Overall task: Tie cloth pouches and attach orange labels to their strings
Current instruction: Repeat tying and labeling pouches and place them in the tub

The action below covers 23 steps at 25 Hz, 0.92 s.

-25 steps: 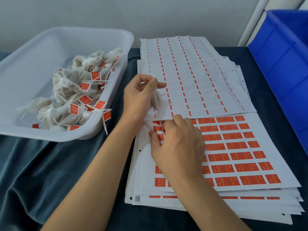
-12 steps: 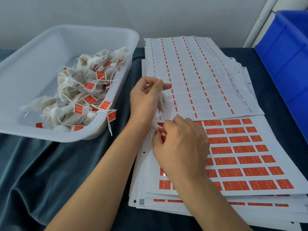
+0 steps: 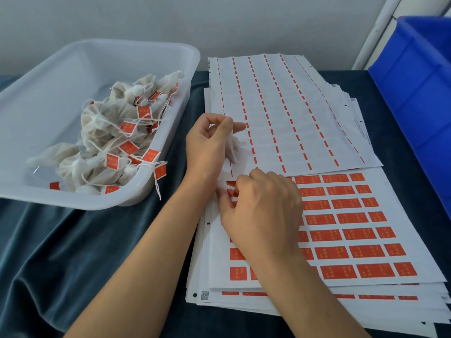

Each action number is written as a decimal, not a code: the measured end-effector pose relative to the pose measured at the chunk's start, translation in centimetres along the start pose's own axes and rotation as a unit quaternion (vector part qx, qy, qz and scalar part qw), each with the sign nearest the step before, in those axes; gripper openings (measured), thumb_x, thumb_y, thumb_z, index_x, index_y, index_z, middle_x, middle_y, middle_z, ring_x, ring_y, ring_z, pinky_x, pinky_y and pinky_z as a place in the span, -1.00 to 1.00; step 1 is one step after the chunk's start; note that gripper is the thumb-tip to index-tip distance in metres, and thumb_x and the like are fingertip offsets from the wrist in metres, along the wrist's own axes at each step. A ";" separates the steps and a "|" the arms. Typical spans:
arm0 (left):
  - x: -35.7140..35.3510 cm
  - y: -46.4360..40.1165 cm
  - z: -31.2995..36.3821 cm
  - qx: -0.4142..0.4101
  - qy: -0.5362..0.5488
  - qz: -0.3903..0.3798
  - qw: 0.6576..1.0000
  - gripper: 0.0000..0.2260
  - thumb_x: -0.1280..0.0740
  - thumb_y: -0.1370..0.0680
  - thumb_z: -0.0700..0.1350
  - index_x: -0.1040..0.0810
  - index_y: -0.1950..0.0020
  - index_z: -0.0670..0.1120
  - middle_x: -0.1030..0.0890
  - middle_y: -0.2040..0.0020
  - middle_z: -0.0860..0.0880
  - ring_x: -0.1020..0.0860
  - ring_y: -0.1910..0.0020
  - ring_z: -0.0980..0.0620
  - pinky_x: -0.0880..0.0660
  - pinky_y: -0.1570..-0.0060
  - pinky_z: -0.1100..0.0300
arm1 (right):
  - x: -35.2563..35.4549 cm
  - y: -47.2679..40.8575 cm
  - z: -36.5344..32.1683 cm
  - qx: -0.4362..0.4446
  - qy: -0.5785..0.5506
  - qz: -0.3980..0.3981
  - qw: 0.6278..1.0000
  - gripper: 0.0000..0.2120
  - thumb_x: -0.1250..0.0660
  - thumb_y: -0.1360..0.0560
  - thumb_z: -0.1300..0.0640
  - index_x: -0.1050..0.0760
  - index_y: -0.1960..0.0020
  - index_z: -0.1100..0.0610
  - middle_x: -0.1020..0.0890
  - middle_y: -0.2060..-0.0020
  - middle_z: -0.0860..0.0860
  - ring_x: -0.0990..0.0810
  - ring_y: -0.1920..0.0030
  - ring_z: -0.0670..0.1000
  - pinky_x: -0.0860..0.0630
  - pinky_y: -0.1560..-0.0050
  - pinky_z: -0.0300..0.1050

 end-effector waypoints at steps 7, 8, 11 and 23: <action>-0.2 -0.1 0.0 -0.007 -0.001 -0.004 1.000 -0.93 -0.34 -0.67 -0.16 -0.55 -0.01 -0.12 -0.78 0.03 -0.06 -0.73 -0.08 0.00 -0.56 -0.31 -0.20 | -0.3 0.2 -0.1 0.000 -0.021 0.004 1.000 -0.74 -0.54 -0.42 -0.09 -0.67 0.19 0.12 -0.64 0.33 0.03 -0.57 0.32 0.00 -0.66 0.09 0.09; -0.2 -0.1 0.0 -0.009 -0.005 -0.004 1.000 -0.93 -0.34 -0.67 -0.16 -0.55 -0.02 -0.13 -0.78 0.03 -0.06 -0.73 -0.07 0.01 -0.59 -0.27 -0.16 | -0.3 0.2 0.0 -0.005 -0.029 0.002 1.000 -0.74 -0.53 -0.43 -0.09 -0.67 0.20 0.11 -0.63 0.35 0.02 -0.53 0.34 -0.03 -0.64 0.11 0.05; -0.1 -0.1 0.0 -0.011 -0.017 -0.004 1.000 -0.93 -0.33 -0.67 -0.16 -0.55 -0.04 -0.15 -0.78 0.03 -0.04 -0.73 -0.05 0.00 -0.63 -0.18 -0.08 | -0.2 -0.2 0.4 -0.022 -0.050 -0.011 0.998 -0.73 -0.48 -0.48 -0.11 -0.64 0.24 0.07 -0.55 0.40 -0.04 -0.41 0.38 -0.09 -0.56 0.22 -0.09; -0.1 -0.1 0.1 -0.011 -0.017 -0.006 1.000 -0.93 -0.33 -0.67 -0.15 -0.56 -0.01 -0.10 -0.78 0.03 -0.02 -0.72 -0.05 0.07 -0.58 -0.29 -0.17 | -0.6 -0.1 1.5 -0.047 -0.084 -0.044 0.994 -0.73 -0.34 -0.55 -0.15 -0.59 0.22 -0.01 -0.51 0.36 -0.12 -0.40 0.35 -0.13 -0.49 0.23 -0.19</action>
Point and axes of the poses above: each hand's wrist, its own y-axis away from the middle knuckle, its own x-axis out of the back of the hand, z = x × y, the point moved 8 cm from there along -y, towards the middle knuckle
